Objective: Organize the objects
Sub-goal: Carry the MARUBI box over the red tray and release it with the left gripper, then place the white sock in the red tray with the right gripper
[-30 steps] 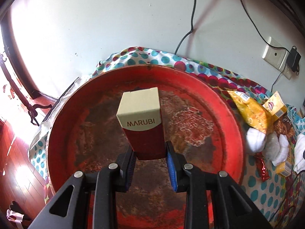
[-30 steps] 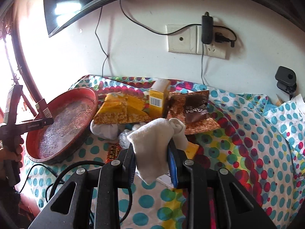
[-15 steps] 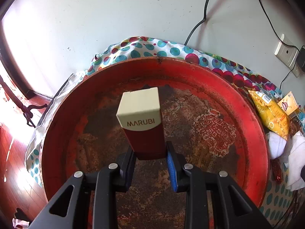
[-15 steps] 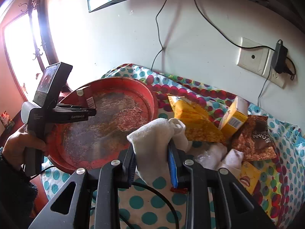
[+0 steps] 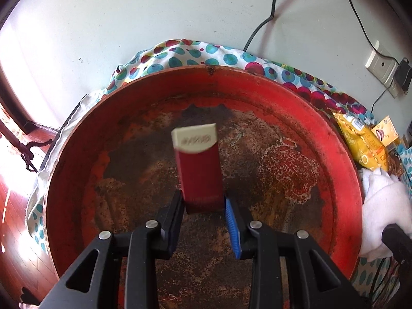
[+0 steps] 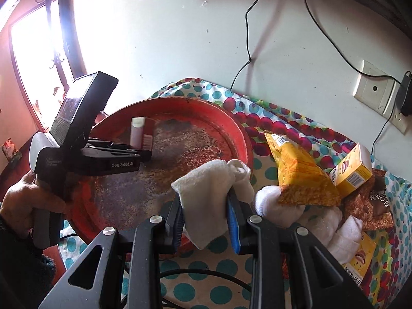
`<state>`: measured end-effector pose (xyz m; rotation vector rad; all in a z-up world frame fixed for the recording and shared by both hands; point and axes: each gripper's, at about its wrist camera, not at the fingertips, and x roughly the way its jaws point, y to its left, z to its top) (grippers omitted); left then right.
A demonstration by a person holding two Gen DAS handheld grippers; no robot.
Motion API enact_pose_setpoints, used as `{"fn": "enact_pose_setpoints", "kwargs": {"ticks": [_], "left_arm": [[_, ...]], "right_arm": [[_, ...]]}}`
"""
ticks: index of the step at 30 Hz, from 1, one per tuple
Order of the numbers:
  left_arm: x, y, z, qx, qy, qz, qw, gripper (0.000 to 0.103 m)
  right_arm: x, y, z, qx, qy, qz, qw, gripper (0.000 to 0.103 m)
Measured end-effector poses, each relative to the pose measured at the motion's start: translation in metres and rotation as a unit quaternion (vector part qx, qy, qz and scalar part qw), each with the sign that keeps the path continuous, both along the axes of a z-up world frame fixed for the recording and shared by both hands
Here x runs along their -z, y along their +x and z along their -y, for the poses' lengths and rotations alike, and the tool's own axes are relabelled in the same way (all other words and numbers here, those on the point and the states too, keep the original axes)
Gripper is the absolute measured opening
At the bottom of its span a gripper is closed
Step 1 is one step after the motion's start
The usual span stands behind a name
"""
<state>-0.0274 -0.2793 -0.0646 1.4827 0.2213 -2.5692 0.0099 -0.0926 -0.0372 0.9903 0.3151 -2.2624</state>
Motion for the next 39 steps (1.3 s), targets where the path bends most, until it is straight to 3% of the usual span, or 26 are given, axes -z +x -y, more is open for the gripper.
{"fn": "enact_pose_setpoints", "kwargs": {"ticks": [11,18,25,29,32,34,39], "left_arm": [[-0.004,0.011,-0.001,0.026,-0.05,0.008,0.9984,0.041],[-0.012,0.024,0.032,-0.015,-0.028,-0.001,0.9995,0.042],[-0.021,0.029,0.04,-0.018,0.006,-0.022,0.9996,0.042],[-0.024,0.028,0.035,-0.011,0.003,-0.026,0.9996,0.042],[-0.024,0.026,0.031,-0.007,0.002,-0.024,0.9997,0.042],[-0.024,0.025,0.029,-0.005,-0.003,-0.023,0.9997,0.042],[-0.032,0.024,0.02,0.0,0.002,-0.033,0.9995,0.042]], "right_arm": [[0.012,-0.038,0.042,-0.025,0.02,0.012,0.999,0.027],[0.017,-0.076,0.08,-0.033,0.028,0.022,0.999,0.027],[0.033,-0.101,0.106,-0.028,0.042,0.04,0.998,0.027],[0.037,-0.102,0.109,-0.024,0.038,0.04,0.998,0.028],[0.036,-0.101,0.11,-0.027,0.042,0.034,0.998,0.033],[0.033,-0.1,0.108,-0.025,0.037,0.029,0.999,0.044],[0.017,-0.088,0.089,-0.019,0.027,0.007,0.999,0.05]]}}
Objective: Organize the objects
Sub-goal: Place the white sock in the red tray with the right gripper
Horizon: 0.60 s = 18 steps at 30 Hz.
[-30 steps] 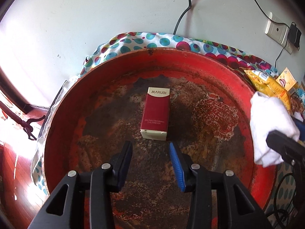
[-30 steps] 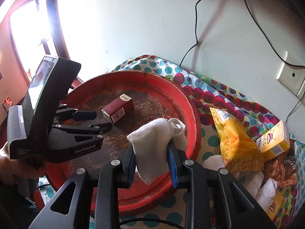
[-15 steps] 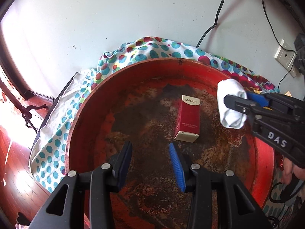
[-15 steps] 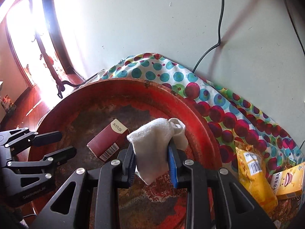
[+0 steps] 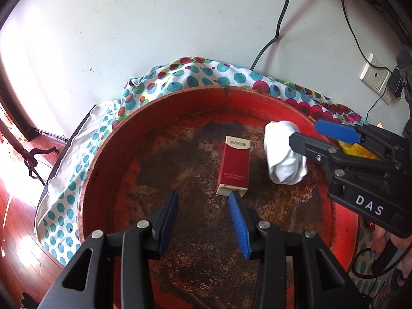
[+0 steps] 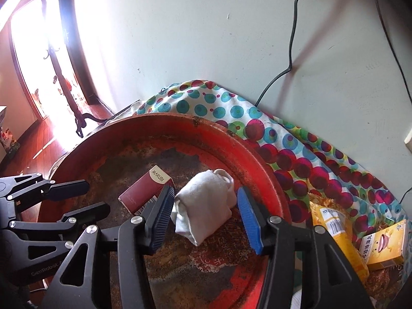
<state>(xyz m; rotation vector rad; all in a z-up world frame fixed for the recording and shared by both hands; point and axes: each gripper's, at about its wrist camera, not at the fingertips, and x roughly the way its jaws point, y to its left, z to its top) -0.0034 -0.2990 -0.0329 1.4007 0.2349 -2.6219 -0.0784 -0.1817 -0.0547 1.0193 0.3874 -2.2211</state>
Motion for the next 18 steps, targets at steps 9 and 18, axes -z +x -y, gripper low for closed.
{"fn": "enact_pose_setpoints", "kwargs": {"ticks": [9,18], "left_arm": [[-0.02,-0.013,-0.093,0.112,-0.009,-0.027,0.9933,0.042],[-0.017,-0.01,-0.221,0.234,-0.005,-0.057,0.9705,0.042]], "right_arm": [[-0.024,0.059,-0.111,0.051,-0.014,-0.06,0.997,0.05],[-0.016,0.093,-0.246,0.18,0.007,-0.067,0.981,0.054]]}}
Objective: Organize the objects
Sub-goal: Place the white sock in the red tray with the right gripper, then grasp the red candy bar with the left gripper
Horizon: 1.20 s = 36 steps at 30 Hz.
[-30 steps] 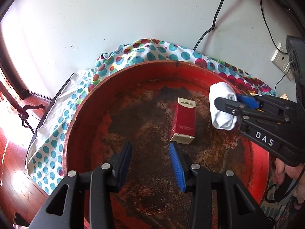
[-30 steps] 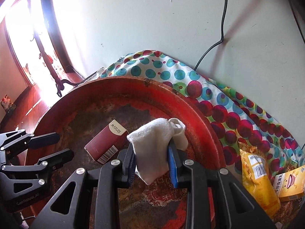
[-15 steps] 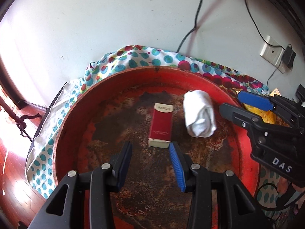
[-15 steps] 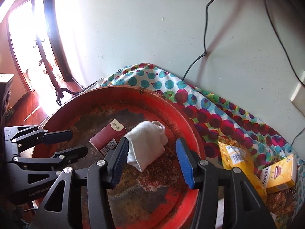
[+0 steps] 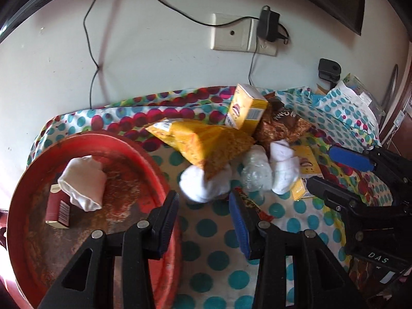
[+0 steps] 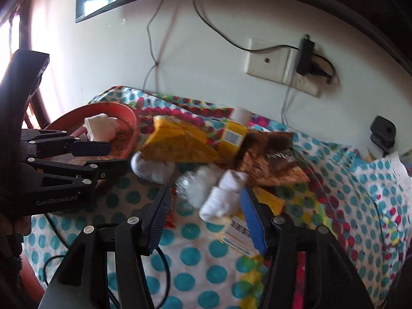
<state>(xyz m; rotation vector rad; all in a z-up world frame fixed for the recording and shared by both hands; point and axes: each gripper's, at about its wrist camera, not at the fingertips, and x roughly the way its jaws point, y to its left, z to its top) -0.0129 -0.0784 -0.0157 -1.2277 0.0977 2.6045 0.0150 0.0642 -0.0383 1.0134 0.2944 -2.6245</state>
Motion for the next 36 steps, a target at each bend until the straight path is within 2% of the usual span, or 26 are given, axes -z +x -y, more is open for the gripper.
{"fn": "enact_pose_setpoints", "kwargs": {"ticks": [4,7,10,15,20,22,25,30,36], "left_arm": [[0.015,0.003,-0.025,0.017,-0.024,0.01,0.9995,0.042],[0.022,0.007,-0.034,0.02,-0.031,0.007,0.9993,0.042],[0.03,0.004,-0.037,0.009,-0.023,0.006,0.9997,0.042],[0.044,-0.005,-0.036,-0.012,0.013,0.021,0.9996,0.042],[0.043,-0.002,-0.037,-0.046,-0.012,0.003,0.9989,0.043],[0.042,0.0,-0.037,-0.037,0.006,0.005,0.9993,0.049],[0.046,-0.003,-0.037,-0.029,0.038,0.025,0.9986,0.049],[0.061,-0.01,-0.036,-0.046,0.069,0.051,0.9953,0.051],[0.063,-0.007,-0.052,-0.042,0.01,0.019,0.9989,0.051]], "right_arm": [[0.022,0.0,-0.031,0.035,0.016,0.016,0.999,0.054],[0.035,-0.003,-0.045,0.053,0.008,0.031,0.998,0.054],[0.044,-0.008,-0.052,0.062,-0.012,0.049,0.997,0.054],[0.052,-0.008,-0.056,0.058,-0.035,0.057,0.996,0.054],[0.055,-0.007,-0.057,0.047,-0.048,0.061,0.996,0.057],[0.055,-0.01,-0.056,0.046,-0.048,0.062,0.996,0.058],[0.055,-0.013,-0.057,0.044,-0.058,0.059,0.996,0.059],[0.06,-0.016,-0.06,0.041,-0.082,0.071,0.993,0.059],[0.063,-0.018,-0.061,0.037,-0.096,0.073,0.992,0.06]]}}
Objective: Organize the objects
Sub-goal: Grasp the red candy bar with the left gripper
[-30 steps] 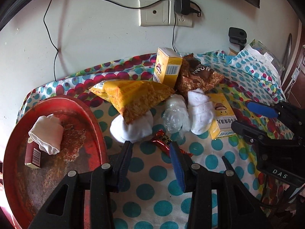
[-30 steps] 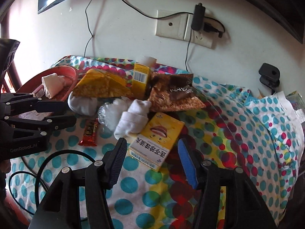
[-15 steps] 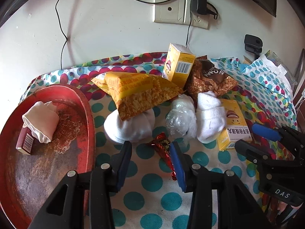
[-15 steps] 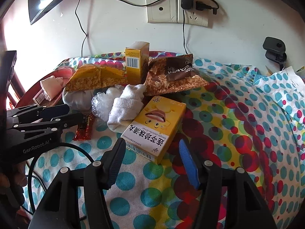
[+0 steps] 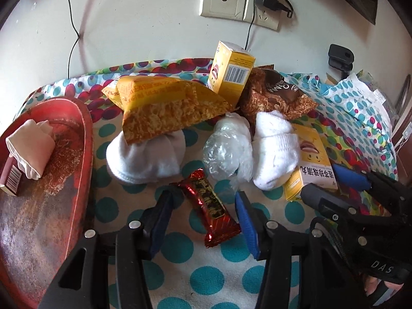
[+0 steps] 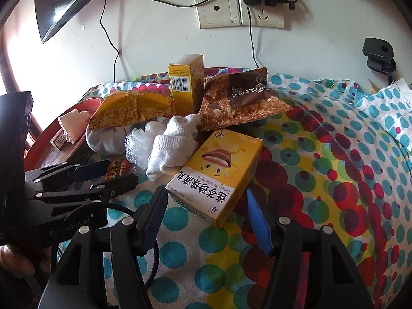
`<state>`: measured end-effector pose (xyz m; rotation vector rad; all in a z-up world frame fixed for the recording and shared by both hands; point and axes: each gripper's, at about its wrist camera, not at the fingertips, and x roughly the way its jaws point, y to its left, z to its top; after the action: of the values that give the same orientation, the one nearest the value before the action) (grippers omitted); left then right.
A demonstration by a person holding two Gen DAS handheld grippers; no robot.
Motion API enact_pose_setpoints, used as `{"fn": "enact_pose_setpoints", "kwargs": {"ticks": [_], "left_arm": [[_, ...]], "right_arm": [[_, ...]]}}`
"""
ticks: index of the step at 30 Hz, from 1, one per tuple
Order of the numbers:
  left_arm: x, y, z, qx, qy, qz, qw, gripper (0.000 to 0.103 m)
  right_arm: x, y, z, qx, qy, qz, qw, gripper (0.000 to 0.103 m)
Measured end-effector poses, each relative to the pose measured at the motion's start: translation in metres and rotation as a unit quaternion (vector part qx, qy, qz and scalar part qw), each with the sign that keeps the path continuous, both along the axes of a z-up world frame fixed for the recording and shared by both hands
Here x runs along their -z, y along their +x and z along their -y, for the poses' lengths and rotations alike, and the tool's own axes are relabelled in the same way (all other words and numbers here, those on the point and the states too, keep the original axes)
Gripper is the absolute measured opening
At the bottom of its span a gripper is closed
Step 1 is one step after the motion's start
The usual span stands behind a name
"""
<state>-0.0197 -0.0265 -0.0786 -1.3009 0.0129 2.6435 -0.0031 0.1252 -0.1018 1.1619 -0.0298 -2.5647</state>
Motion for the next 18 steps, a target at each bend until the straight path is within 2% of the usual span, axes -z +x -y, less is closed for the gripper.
{"fn": "enact_pose_setpoints", "kwargs": {"ticks": [3,8,11,14,15,18], "left_arm": [[0.0011,0.0015,-0.0035,0.006,-0.015,-0.005,0.9999,0.051],[0.0009,0.0017,0.0013,0.011,-0.003,-0.005,0.9999,0.051],[0.0007,0.001,-0.0012,0.012,-0.004,-0.006,0.9999,0.051],[-0.0001,0.0014,0.0003,0.01,-0.007,-0.007,0.9999,0.043],[-0.0002,0.0014,0.0008,0.009,-0.012,-0.008,0.9999,0.035],[-0.0003,0.0013,0.003,0.006,-0.015,-0.009,0.9998,0.02]], "right_arm": [[0.0016,-0.0042,-0.0029,-0.002,-0.014,0.007,1.0,0.06],[0.005,-0.0101,-0.0061,0.004,-0.037,0.019,0.999,0.061],[0.0048,-0.0098,-0.0043,0.006,-0.033,0.017,0.999,0.061],[0.0041,-0.009,-0.0032,0.008,-0.028,0.013,0.999,0.066],[0.004,-0.0095,-0.0027,0.01,-0.027,0.012,1.0,0.068],[0.0041,-0.0103,-0.0029,0.013,-0.027,0.011,1.0,0.069]]}}
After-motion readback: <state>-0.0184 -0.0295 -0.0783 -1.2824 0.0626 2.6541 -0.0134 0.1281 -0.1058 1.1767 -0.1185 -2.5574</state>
